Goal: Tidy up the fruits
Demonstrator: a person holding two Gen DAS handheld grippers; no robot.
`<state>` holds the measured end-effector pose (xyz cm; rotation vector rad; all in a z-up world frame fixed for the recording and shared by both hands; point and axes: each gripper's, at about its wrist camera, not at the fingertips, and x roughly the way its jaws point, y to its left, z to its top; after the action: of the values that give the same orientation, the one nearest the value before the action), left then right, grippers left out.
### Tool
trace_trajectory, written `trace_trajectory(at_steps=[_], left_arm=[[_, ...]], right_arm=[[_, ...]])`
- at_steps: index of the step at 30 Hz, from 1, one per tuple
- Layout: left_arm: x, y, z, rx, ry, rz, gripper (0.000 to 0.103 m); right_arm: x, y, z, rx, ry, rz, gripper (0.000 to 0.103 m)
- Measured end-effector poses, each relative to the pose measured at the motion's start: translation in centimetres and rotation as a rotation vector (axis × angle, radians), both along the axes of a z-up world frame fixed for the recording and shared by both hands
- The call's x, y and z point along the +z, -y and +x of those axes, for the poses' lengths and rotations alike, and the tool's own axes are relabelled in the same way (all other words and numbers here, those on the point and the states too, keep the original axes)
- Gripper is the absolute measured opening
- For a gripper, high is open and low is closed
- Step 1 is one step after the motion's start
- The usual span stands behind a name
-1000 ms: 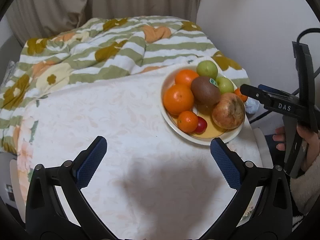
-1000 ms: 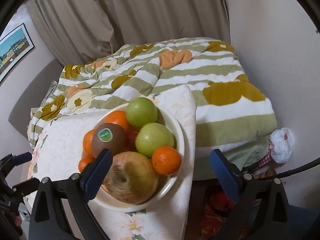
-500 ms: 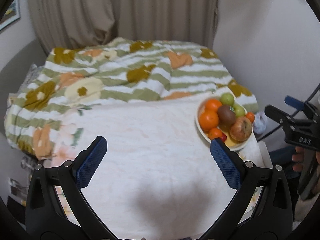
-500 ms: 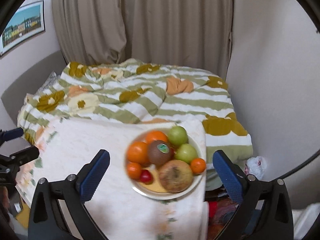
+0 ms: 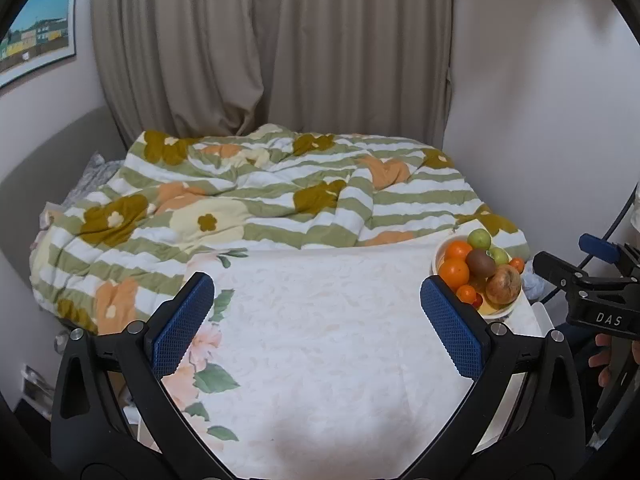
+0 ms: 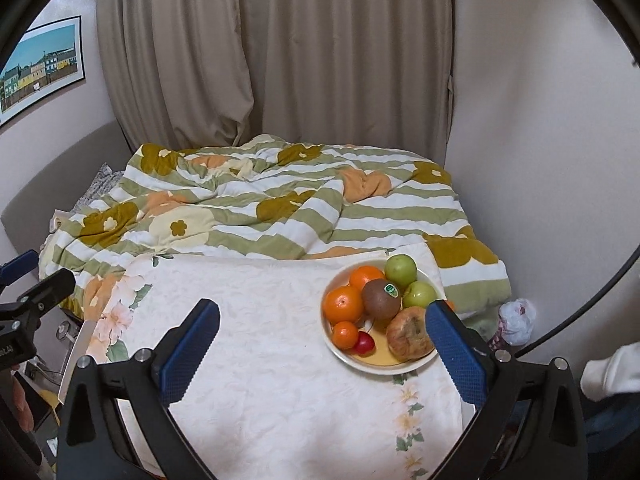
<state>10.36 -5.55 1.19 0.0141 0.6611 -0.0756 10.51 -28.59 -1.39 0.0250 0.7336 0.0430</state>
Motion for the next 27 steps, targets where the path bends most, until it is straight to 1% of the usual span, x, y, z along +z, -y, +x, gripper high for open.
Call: trace_trajectory(at_steps=[5,10,19,27], left_arm=[[-0.5,-1.2,-0.5,0.010,-0.005,-0.020,0.103],[-0.6,-1.8,-0.8,0.019,0.001,-0.014,0.103],[-0.5,-1.7,-1.2,0.025,0.002,-0.026,0.103],[-0.4,-1.5,-1.3,0.027,0.009,-0.018,0.103]], right_arm=[[0.0,-1.1,-0.3,-0.006,0.007,-0.021,0.102],[0.2,-1.5,-0.4,-0.008,0.017,-0.022,0.102],[0.4,-1.3,-0.3,-0.010,0.023,-0.023,0.102],[0.4,-1.3,-0.3,-0.011,0.024,-0.025,0.102]])
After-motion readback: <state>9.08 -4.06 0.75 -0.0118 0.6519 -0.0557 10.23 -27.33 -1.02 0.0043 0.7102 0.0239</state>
